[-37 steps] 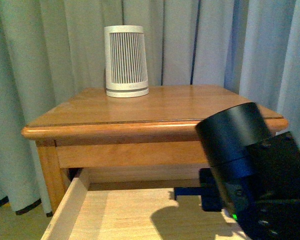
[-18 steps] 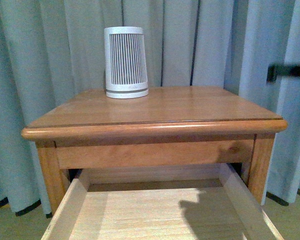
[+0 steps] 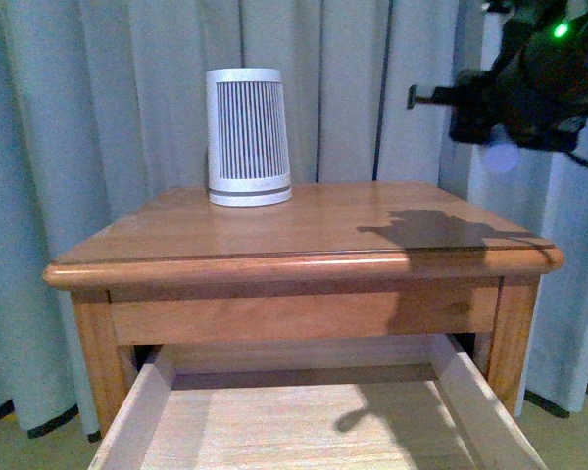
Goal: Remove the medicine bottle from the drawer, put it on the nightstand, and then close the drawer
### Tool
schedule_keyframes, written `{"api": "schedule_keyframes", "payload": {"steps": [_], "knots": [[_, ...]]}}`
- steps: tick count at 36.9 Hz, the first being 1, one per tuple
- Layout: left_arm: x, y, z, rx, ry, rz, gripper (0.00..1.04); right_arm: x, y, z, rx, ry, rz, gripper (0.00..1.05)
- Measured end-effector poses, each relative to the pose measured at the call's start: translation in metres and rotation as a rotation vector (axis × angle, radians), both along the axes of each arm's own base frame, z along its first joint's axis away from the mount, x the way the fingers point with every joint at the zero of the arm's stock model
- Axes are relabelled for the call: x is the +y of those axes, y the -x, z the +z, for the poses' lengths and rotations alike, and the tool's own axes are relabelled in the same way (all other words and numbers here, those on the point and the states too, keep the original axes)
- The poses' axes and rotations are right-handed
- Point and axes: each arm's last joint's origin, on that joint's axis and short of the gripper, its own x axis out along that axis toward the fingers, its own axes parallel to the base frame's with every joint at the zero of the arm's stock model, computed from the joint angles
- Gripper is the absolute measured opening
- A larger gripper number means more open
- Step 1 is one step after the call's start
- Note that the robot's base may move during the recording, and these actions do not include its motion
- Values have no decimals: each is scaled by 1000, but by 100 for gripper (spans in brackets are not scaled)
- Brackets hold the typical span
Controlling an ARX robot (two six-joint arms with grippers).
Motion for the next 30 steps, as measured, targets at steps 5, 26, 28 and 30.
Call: {"api": "schedule_keyframes", "payload": {"steps": [5,26,28,30], "knots": [[0,0,0,0,0,0,98,10,-39,-23,77,-17,42,28],[0,0,0,0,0,0,98,21,-60,-47,164,-10,68,71],[0,0,0,0,0,0,98,21,-59,-42,134,-10,68,81],[0,0,0,0,0,0,98,20,-55,-32,82,-8,65,93]]}}
